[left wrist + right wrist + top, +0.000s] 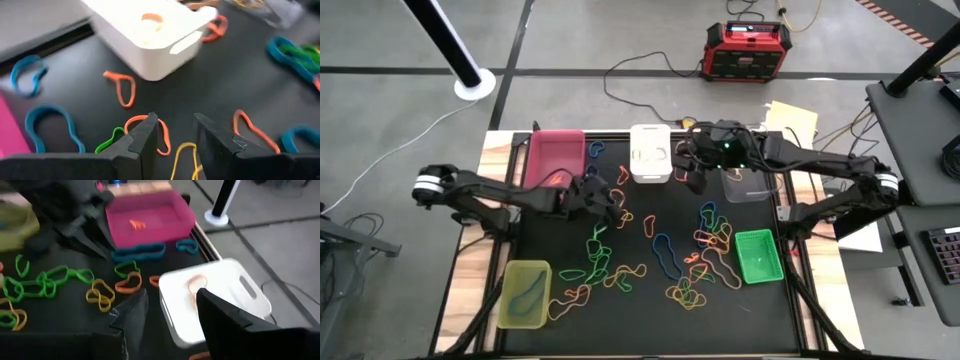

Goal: Sort rubber bands into baskets
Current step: Put the orange rubber band into the pink bin

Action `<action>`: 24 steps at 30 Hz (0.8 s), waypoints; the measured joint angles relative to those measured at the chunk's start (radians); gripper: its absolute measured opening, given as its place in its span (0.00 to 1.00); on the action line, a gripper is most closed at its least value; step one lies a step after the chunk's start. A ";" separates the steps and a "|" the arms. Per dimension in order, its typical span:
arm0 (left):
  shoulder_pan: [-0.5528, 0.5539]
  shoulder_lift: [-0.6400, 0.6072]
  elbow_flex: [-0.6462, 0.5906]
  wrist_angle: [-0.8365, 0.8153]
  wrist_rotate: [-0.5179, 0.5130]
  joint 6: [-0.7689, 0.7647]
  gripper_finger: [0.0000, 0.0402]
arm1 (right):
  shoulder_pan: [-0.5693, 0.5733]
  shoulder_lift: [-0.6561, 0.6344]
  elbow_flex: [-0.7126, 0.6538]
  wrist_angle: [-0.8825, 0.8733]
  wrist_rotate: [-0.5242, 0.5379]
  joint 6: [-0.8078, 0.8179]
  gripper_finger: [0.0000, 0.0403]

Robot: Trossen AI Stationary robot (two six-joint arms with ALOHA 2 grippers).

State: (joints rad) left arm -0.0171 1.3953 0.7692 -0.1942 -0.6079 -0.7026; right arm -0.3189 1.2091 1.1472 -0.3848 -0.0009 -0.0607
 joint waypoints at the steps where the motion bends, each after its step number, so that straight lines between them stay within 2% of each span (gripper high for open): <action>1: 0.014 0.008 0.000 0.002 0.013 -0.036 0.27 | -0.001 -0.001 -0.006 0.017 0.000 0.000 0.41; 8: 0.055 0.082 0.001 0.065 0.098 -0.105 0.27 | -0.002 0.003 -0.034 0.059 0.001 0.001 0.41; 12: 0.054 0.143 0.052 0.057 0.124 -0.120 0.27 | -0.002 0.003 -0.044 0.057 0.001 0.001 0.41; 19: 0.073 0.282 0.244 -0.220 0.122 -0.107 0.27 | -0.002 0.003 -0.050 0.061 0.002 0.012 0.41; 24: 0.080 0.371 0.298 -0.267 0.124 -0.108 0.27 | -0.002 0.003 -0.050 0.054 0.001 0.008 0.41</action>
State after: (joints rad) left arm 0.0627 1.7663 1.0674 -0.4608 -0.4836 -0.8104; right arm -0.3206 1.2125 1.0972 -0.3305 0.0006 -0.0531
